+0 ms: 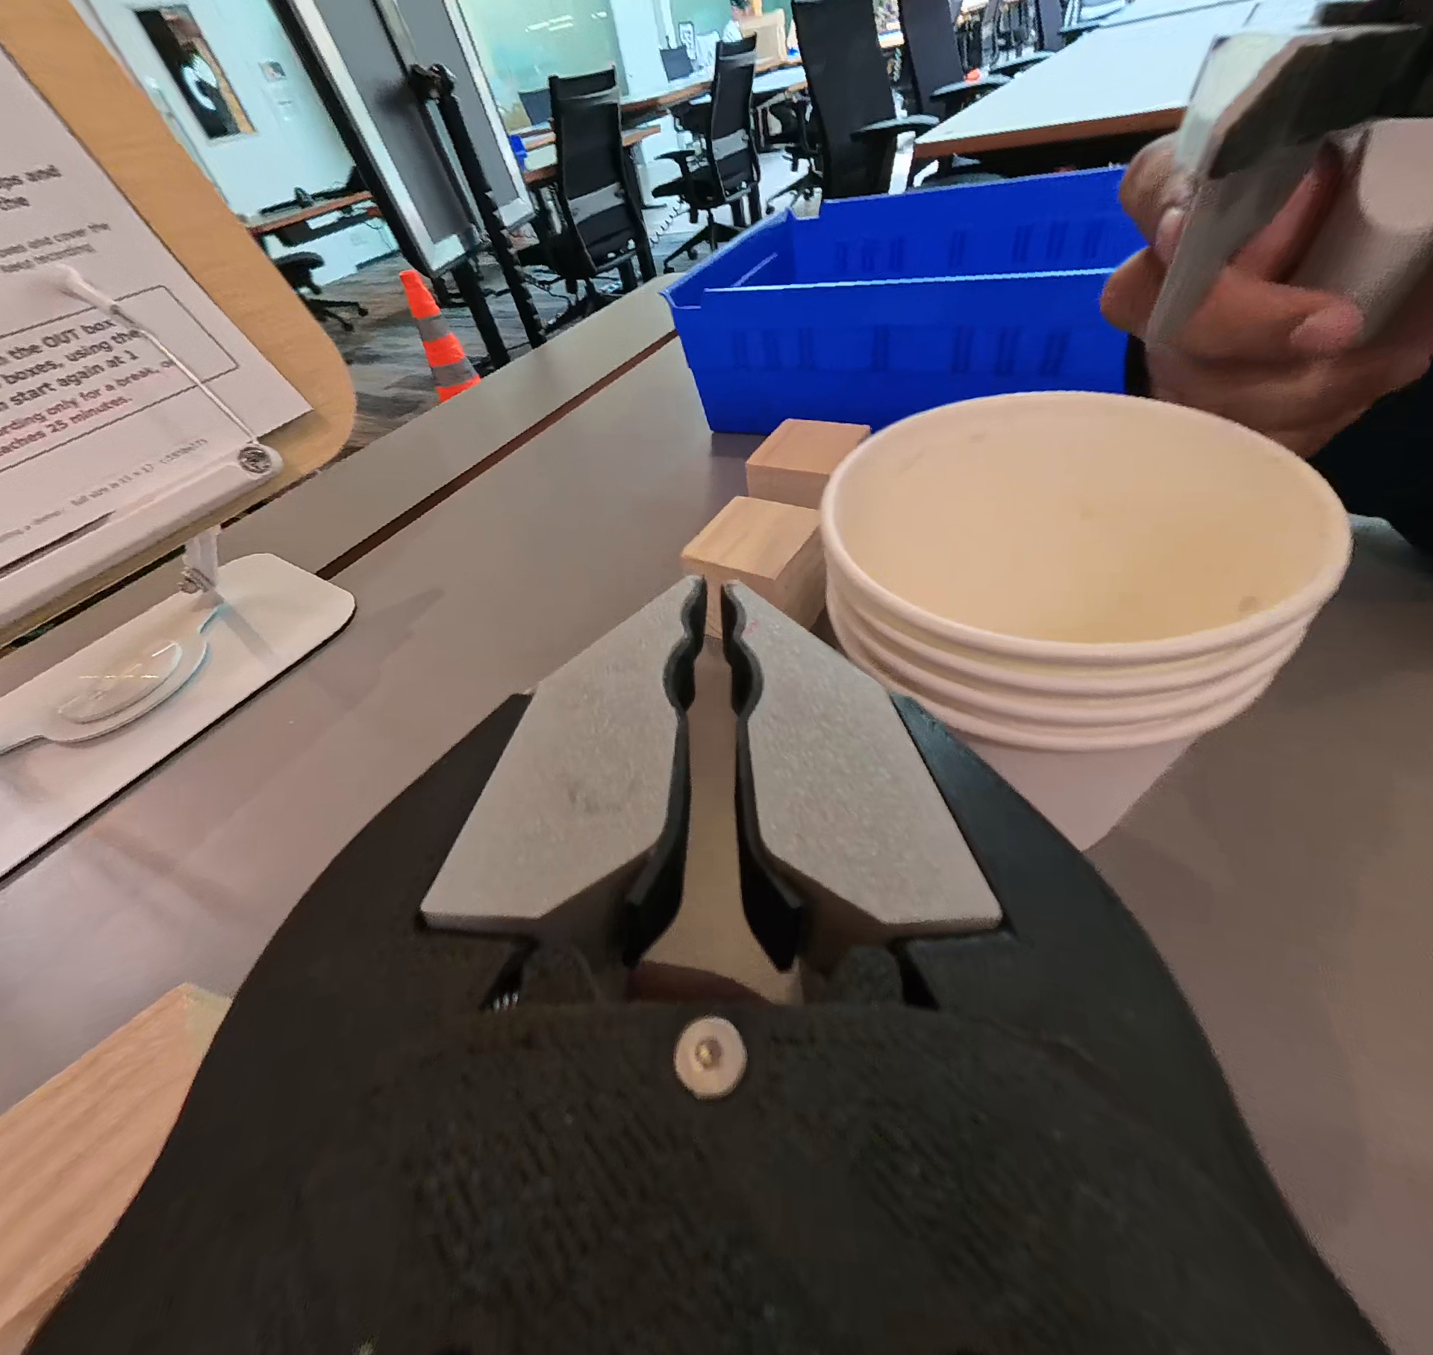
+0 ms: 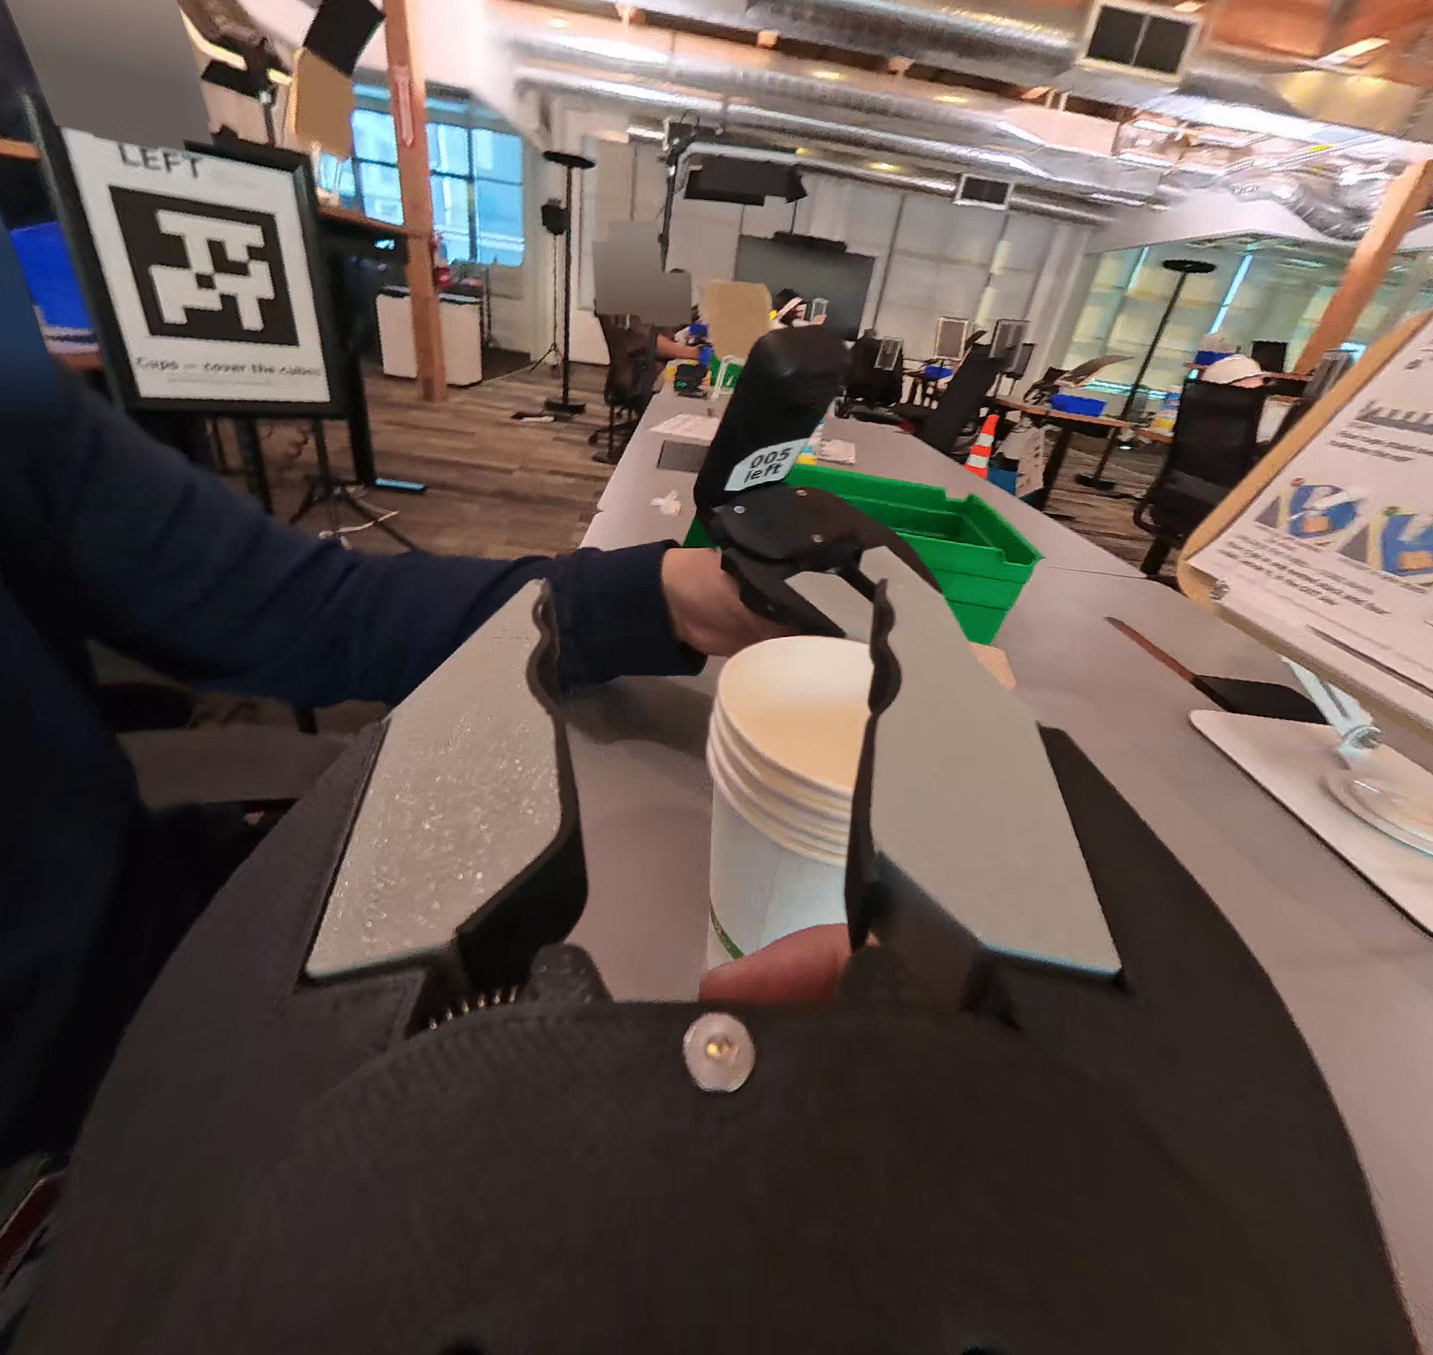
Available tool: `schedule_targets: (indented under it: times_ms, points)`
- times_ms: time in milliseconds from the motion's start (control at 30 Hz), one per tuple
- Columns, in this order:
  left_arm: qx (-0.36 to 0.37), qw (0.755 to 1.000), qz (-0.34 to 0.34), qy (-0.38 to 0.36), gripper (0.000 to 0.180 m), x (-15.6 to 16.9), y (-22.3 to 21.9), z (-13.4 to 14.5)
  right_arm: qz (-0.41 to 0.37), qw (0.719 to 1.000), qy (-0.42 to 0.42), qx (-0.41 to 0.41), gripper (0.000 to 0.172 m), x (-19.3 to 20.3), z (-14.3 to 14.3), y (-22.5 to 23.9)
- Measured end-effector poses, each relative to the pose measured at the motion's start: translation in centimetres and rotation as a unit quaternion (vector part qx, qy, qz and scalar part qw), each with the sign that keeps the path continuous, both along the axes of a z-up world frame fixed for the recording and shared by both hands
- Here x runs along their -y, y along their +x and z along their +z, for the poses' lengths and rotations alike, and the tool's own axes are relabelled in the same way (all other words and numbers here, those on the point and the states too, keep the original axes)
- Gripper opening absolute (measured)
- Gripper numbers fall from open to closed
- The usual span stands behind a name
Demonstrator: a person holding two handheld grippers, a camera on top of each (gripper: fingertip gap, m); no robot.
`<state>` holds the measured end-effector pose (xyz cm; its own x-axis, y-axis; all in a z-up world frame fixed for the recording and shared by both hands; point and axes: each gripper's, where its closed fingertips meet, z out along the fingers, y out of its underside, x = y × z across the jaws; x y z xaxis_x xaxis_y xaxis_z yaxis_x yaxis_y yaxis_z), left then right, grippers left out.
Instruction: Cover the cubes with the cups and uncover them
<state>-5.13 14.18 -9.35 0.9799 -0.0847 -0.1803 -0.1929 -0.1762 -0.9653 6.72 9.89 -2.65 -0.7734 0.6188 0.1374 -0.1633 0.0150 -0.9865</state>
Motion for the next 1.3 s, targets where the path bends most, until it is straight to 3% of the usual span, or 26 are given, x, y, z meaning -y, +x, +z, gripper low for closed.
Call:
schedule_targets:
  times_ms: [167,367,467,533,700,833,1067,1300]
  points:
    - [-0.006,0.999,-0.031,-0.032,0.000,-0.1,1.3,-1.2,-0.014,0.998,0.061,-0.022,0.076,1.1,-1.6,-0.3]
    - [-0.015,0.997,-0.053,-0.057,0.000,-0.1,2.2,-2.3,-0.078,0.981,0.171,-0.047,0.060,1.1,-4.6,-1.9]
    - [-0.021,0.997,-0.040,-0.066,0.000,-0.2,1.7,-2.7,-0.097,0.971,0.210,-0.055,0.042,0.9,-5.7,-2.3]
    - [-0.011,0.997,-0.045,-0.065,0.000,-0.2,1.9,-2.6,-0.104,0.969,0.213,-0.063,0.030,0.7,-5.6,-2.4]
    - [-0.014,0.997,-0.042,-0.061,0.000,-0.2,1.8,-2.5,-0.097,0.967,0.227,-0.056,0.023,0.7,-5.6,-2.2]
    - [-0.011,0.998,-0.029,-0.054,0.002,-0.3,1.2,-2.2,-0.092,0.967,0.229,-0.061,0.007,0.7,-5.3,-2.1]
    - [0.001,0.999,0.002,-0.045,0.002,-0.2,-0.1,-1.7,-0.081,0.971,0.221,-0.045,0.005,0.8,-5.2,-2.1]
    - [0.035,0.999,0.038,-0.013,0.002,0.0,-1.8,-0.5,-0.089,0.982,0.154,-0.061,0.004,-0.3,-2.7,-1.7]
